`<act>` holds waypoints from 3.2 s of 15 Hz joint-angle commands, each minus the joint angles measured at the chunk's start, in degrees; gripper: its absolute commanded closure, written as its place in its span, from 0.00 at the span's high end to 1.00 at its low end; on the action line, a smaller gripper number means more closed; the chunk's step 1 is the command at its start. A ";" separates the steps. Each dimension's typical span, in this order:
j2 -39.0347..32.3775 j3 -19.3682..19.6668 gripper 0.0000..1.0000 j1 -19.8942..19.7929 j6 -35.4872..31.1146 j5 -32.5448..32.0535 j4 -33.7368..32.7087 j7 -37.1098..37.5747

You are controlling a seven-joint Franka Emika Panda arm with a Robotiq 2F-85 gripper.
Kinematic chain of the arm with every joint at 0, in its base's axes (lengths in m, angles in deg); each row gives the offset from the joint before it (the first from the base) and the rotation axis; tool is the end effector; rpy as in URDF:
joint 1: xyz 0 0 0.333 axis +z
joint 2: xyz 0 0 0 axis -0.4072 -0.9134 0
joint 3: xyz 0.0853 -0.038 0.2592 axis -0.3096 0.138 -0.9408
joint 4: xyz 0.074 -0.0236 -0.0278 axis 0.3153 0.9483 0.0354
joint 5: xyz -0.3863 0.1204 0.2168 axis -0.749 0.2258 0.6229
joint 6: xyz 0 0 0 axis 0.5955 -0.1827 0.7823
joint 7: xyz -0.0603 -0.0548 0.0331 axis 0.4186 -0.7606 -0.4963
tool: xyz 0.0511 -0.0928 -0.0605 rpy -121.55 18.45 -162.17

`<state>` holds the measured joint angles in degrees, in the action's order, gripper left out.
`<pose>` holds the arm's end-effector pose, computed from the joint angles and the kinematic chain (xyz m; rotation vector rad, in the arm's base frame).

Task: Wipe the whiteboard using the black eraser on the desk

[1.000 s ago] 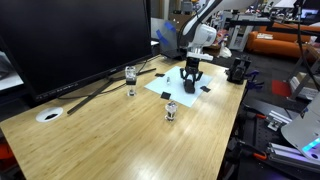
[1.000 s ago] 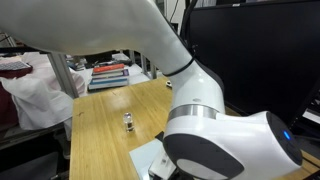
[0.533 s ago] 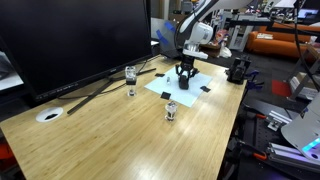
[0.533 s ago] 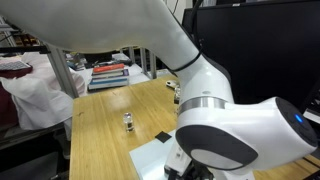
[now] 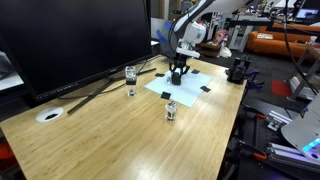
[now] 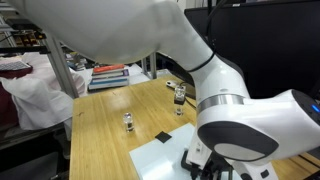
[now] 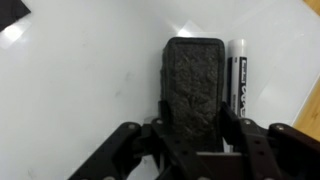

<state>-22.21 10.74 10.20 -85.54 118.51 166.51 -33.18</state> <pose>0.6465 -0.1878 0.0712 -2.4824 1.2079 0.3109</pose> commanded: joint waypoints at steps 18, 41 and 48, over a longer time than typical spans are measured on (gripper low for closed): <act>2.76 0.76 0.26 -1.04 -0.27 4.14 12.93 3.31; 16.37 -6.69 0.26 17.32 -4.79 -17.79 32.01 -5.37; 16.39 -7.54 0.81 19.97 -5.29 -19.35 32.71 -1.97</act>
<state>-5.41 3.15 30.08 -87.45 99.13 197.57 -36.63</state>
